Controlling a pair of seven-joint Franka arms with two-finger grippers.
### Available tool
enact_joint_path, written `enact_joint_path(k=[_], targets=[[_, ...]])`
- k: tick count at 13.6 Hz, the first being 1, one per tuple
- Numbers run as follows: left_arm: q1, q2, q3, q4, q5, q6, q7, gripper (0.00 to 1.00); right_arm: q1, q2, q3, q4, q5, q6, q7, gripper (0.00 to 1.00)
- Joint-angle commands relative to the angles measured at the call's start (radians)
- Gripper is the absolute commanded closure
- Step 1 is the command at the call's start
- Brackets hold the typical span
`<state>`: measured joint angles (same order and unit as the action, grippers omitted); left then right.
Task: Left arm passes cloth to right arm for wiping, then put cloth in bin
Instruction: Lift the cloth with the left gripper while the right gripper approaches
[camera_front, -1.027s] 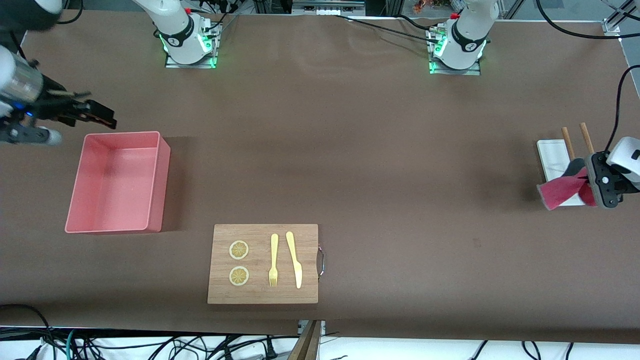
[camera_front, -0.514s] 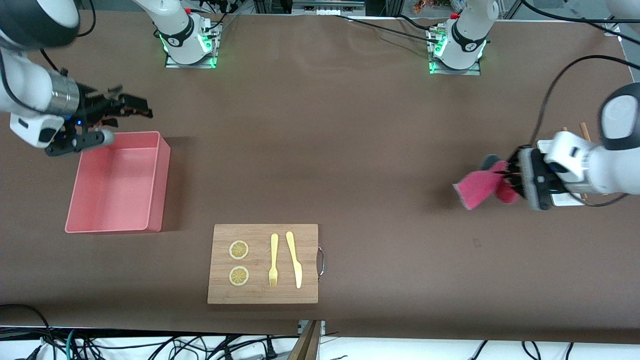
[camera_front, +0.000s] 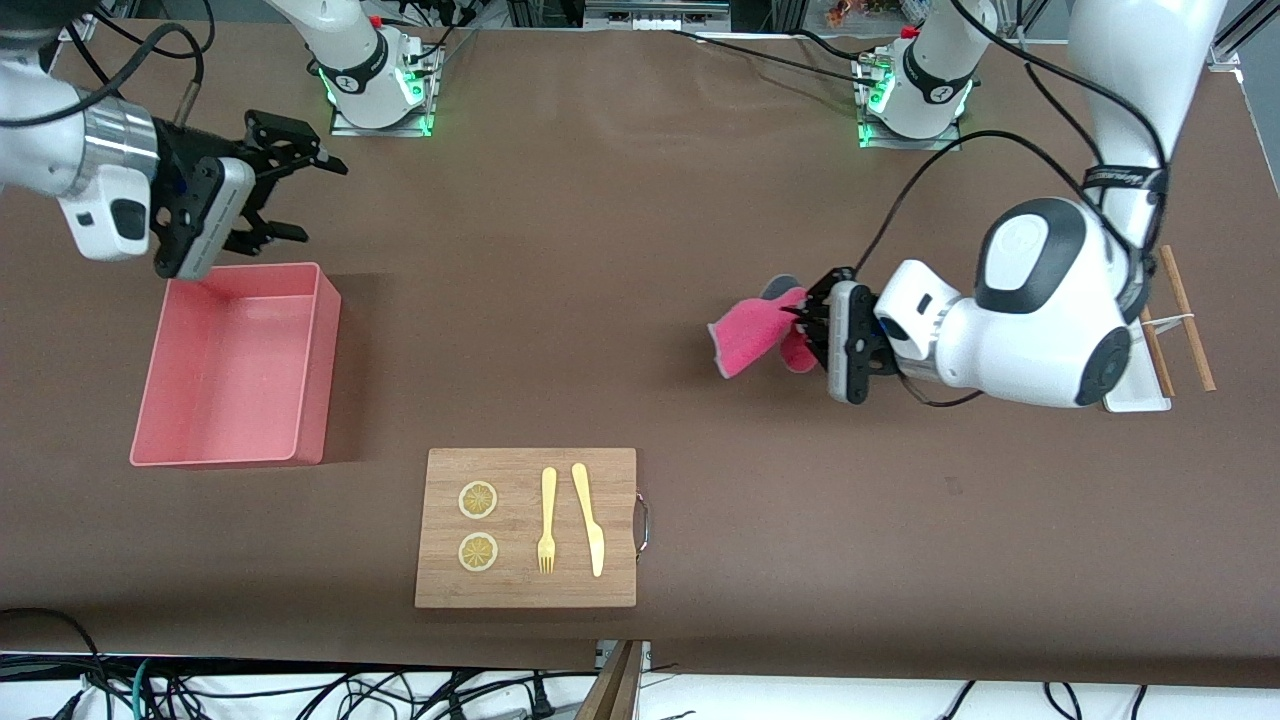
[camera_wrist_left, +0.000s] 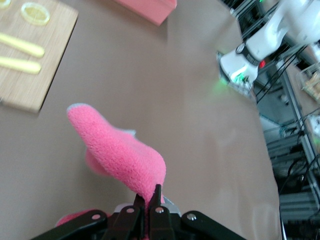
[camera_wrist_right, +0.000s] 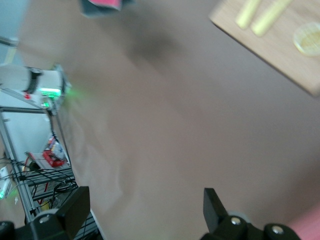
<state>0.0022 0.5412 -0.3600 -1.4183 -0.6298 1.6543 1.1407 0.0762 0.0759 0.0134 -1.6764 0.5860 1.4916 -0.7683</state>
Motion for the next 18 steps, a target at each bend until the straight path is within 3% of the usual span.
enact_joint_path(k=[1,4,6,8,10,18], targets=[[-0.063,0.005,0.006,0.03,-0.131,0.024,0.008,1.0,-0.035,0.024,0.0,-0.133,0.13,0.097,-0.294,0.0],[-0.126,0.003,0.006,0.03,-0.224,0.073,0.017,1.0,-0.038,0.083,0.01,-0.204,0.273,0.192,-0.521,0.0],[-0.191,0.011,0.006,0.028,-0.24,0.152,0.063,1.0,-0.03,0.139,0.068,-0.195,0.349,0.277,-0.647,0.0],[-0.252,0.022,0.007,0.027,-0.284,0.215,0.121,1.0,0.017,0.15,0.109,-0.186,0.348,0.404,-0.69,0.0],[-0.289,0.023,0.007,0.028,-0.284,0.255,0.149,1.0,0.092,0.162,0.109,-0.158,0.334,0.47,-0.692,0.0],[-0.327,0.026,0.007,0.022,-0.28,0.308,0.166,1.0,0.206,0.148,0.111,-0.129,0.252,0.524,-0.513,0.0]])
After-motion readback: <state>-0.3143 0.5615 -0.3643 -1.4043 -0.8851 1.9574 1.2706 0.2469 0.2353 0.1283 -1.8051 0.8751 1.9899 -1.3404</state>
